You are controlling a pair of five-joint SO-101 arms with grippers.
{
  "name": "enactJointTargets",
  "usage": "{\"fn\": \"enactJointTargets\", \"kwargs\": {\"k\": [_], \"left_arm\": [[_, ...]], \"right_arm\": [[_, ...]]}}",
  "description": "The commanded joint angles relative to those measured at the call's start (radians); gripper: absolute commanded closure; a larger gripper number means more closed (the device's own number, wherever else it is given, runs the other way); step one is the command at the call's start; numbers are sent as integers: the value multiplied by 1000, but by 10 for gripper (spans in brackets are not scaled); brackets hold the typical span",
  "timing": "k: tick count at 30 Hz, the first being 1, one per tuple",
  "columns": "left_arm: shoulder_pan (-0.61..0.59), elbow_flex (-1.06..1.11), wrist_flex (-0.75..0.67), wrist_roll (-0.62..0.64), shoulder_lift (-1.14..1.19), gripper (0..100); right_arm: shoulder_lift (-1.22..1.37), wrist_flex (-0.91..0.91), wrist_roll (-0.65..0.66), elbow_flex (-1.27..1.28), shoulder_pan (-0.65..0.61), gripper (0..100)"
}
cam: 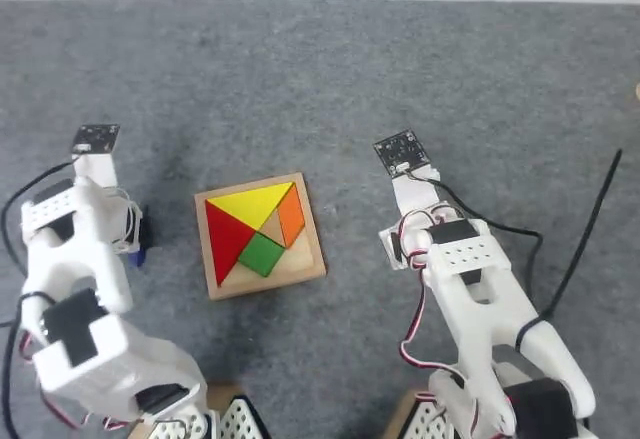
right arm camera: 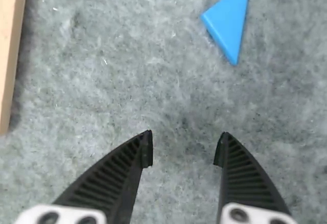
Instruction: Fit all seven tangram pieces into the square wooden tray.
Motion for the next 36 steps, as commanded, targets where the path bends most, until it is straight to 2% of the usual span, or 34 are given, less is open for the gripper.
{"fn": "enactJointTargets", "kwargs": {"k": [1,5,10,16,27,32,36], "left_arm": [[-20,-108,40,-11,106,833],[-46,-186,107,-61,144,844],[-46,-209,107,-97,144,924],[-44,-237,153,-152,144,949],[-57,-585,491,-173,144,984],[81,-765,778,-229,114,985],[250,-667,772,-229,-37,985]], "right_arm": [[-12,-8,-11,-6,-4,786],[-12,-10,-9,-6,-4,786],[-12,-10,-9,-6,-4,786],[-12,-12,-9,-6,-4,786],[-12,-12,-9,-6,-5,786],[-12,-13,-9,-6,-8,786],[-12,-15,-9,-6,-5,786]]}}
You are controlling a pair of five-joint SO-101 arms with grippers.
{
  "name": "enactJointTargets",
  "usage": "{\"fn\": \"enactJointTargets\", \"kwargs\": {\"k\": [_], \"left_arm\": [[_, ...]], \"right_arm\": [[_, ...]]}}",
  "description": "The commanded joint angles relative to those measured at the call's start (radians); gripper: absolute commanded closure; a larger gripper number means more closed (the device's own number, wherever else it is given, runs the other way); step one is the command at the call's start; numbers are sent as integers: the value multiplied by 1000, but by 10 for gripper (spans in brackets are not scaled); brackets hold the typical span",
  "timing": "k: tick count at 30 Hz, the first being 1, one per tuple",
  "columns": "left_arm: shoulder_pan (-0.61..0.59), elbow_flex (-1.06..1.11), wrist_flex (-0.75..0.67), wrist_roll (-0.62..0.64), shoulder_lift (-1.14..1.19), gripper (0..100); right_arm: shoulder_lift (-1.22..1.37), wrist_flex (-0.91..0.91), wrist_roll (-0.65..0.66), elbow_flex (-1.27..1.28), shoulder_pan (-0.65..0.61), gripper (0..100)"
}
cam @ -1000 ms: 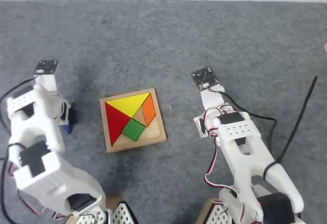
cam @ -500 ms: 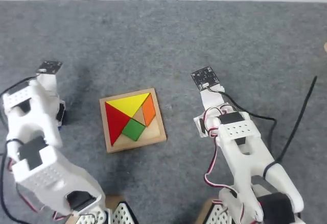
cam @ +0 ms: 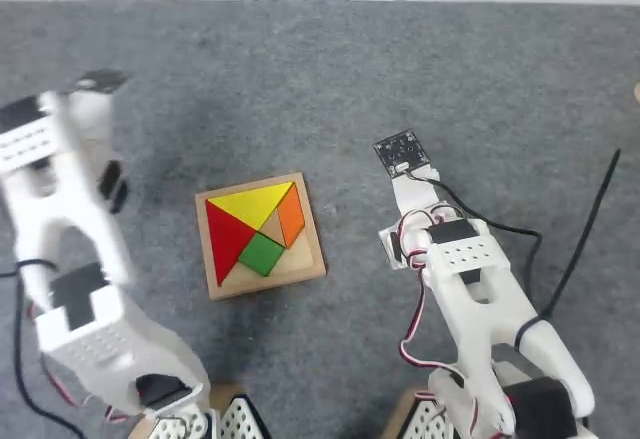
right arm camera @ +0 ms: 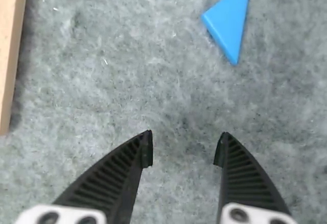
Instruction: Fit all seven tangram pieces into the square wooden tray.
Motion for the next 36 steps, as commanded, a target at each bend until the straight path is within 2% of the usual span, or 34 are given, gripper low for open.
{"fn": "enactJointTargets", "kwargs": {"k": [1,6,11,14,19,26,36], "left_arm": [[222,85,57,-14,-210,985],[529,404,-6,40,-497,986],[729,707,-152,58,-813,987],[764,906,-336,60,-910,987],[776,1121,-617,57,-878,987],[919,1127,-611,37,-789,987],[925,1133,-681,40,-663,983]], "right_arm": [[-12,-15,-8,-6,-5,786],[-12,-13,-6,-8,-5,786],[-12,-13,-5,-8,-5,786],[-12,-10,-5,-8,-5,786],[-12,-8,-6,-8,-5,786],[-12,-13,-8,-8,-7,786],[-12,-12,-8,-8,-10,786]]}}
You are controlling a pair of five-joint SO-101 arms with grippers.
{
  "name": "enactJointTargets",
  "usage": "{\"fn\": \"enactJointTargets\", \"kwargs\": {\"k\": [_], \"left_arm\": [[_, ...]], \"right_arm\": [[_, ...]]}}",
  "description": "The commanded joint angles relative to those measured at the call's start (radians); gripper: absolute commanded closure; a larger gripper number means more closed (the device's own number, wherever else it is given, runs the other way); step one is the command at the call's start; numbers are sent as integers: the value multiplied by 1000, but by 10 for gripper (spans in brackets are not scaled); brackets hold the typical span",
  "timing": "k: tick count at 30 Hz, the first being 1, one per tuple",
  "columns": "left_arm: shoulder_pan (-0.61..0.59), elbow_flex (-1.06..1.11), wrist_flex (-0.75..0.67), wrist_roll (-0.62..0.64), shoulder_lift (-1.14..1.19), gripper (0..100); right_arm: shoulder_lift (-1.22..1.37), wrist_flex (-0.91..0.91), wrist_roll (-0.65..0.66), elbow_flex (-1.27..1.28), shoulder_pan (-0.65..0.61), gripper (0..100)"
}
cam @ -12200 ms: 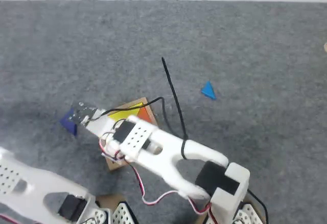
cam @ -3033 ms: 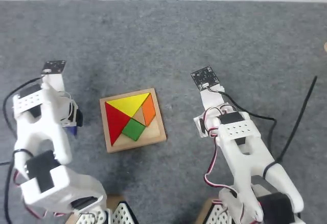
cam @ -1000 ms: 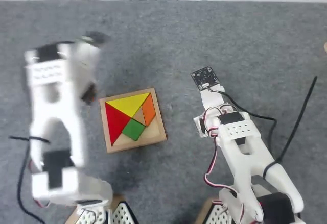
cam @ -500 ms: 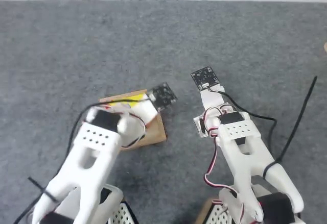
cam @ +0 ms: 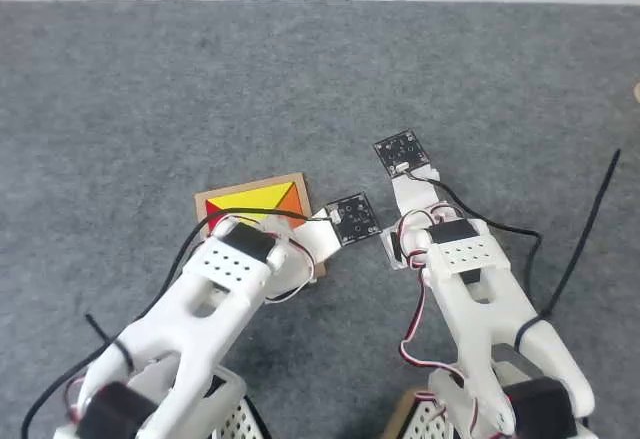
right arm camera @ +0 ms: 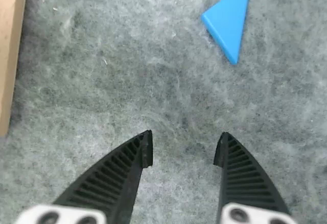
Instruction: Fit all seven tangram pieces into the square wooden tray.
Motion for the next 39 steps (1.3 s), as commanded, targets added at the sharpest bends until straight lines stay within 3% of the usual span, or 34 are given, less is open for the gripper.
{"fn": "enactJointTargets", "kwargs": {"k": [1,7,17,28,35,39], "left_arm": [[3,-4,-26,-5,41,976],[2,-5,-25,-5,48,908],[-127,-65,-23,-3,48,906],[-133,-87,-31,0,48,906],[-147,-228,-98,304,55,906],[-81,-185,-204,358,57,906]], "right_arm": [[-12,-12,-8,-8,-10,786],[-10,-15,-8,-8,-10,786],[-4,-16,-8,-8,-12,786],[-4,-16,-9,-8,-12,786],[-2,-12,-6,-6,-56,786],[-2,-8,-8,-6,-71,786]]}}
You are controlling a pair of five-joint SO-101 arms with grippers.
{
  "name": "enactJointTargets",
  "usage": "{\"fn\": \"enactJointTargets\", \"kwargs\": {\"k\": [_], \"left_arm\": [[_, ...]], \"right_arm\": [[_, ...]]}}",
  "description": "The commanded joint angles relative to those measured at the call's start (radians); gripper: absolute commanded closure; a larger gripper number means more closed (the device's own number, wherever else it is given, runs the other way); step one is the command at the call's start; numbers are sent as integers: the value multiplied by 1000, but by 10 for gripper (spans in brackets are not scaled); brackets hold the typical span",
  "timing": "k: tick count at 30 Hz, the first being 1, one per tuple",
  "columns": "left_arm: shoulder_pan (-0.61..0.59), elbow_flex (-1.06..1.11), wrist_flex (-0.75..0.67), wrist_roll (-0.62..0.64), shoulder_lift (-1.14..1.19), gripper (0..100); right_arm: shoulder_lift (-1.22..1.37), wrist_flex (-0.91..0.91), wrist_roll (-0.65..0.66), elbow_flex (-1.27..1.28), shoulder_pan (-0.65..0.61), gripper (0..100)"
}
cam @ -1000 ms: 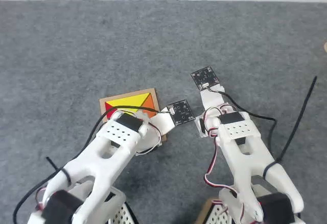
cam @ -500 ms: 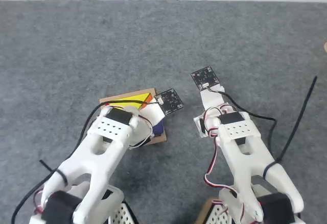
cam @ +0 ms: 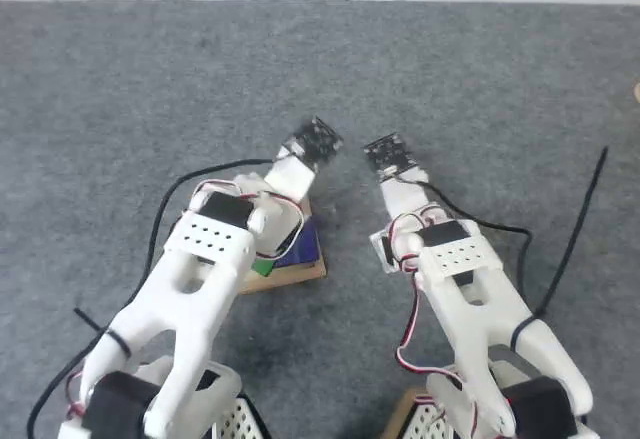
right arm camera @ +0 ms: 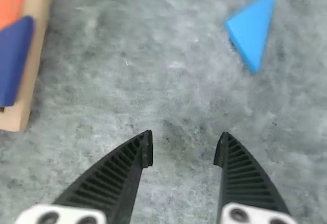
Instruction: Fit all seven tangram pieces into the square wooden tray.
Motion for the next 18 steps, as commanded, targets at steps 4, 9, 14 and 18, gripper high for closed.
{"fn": "enactJointTargets", "kwargs": {"k": [4,9,14,18], "left_arm": [[109,44,-107,54,-3,906],[106,128,-173,51,-2,906],[103,223,-224,44,-2,906],[74,239,-222,41,-2,906]], "right_arm": [[-2,-8,-6,-6,-8,786],[-2,-8,-6,-6,-8,786],[-10,-7,-6,-6,-7,786],[-10,-7,-6,-6,-5,786]]}}
